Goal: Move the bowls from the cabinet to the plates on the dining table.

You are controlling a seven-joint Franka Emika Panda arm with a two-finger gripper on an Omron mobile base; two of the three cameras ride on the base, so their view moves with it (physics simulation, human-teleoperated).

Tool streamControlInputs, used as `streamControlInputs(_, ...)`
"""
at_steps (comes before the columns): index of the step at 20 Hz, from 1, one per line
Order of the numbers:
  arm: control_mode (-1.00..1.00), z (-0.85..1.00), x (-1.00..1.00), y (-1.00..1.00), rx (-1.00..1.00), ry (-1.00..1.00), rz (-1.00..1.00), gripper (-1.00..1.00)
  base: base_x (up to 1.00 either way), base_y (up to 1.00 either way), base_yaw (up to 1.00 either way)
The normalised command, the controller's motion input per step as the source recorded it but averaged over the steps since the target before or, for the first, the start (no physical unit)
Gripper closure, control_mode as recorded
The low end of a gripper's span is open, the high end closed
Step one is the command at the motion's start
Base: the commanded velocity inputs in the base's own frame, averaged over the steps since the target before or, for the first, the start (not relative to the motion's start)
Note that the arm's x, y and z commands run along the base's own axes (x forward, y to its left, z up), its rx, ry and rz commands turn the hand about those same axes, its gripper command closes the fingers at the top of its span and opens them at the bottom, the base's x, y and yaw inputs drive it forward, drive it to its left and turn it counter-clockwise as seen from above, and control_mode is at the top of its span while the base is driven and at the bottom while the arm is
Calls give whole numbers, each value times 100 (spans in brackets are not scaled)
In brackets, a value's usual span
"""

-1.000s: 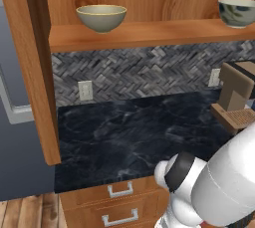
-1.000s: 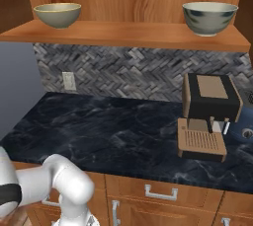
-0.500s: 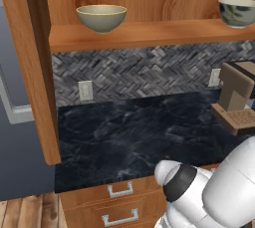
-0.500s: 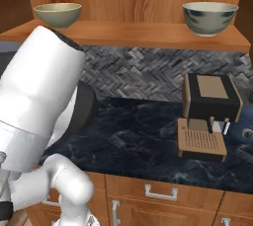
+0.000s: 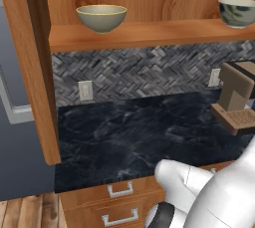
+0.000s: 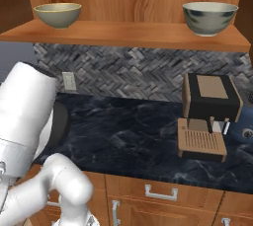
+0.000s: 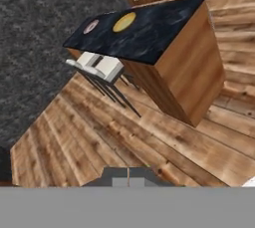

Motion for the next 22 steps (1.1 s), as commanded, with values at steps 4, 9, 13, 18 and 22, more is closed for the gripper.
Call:
streamControlInputs(4, -100, -10, 35, 0, -28, -18, -6, 100, 0, 0, 0)
streamControlInputs(9, -100, 0, 28, -7, -25, -23, -8, 100, 0, 0, 0)
streamControlInputs(13, -100, 1, 28, -18, -21, -25, -7, 100, 0, 0, 0)
streamControlInputs(18, -100, 11, 40, -33, -16, -24, -6, 100, 0, 0, 0)
streamControlInputs(22, -100, 24, 52, -43, -16, -25, -7, 100, 0, 0, 0)
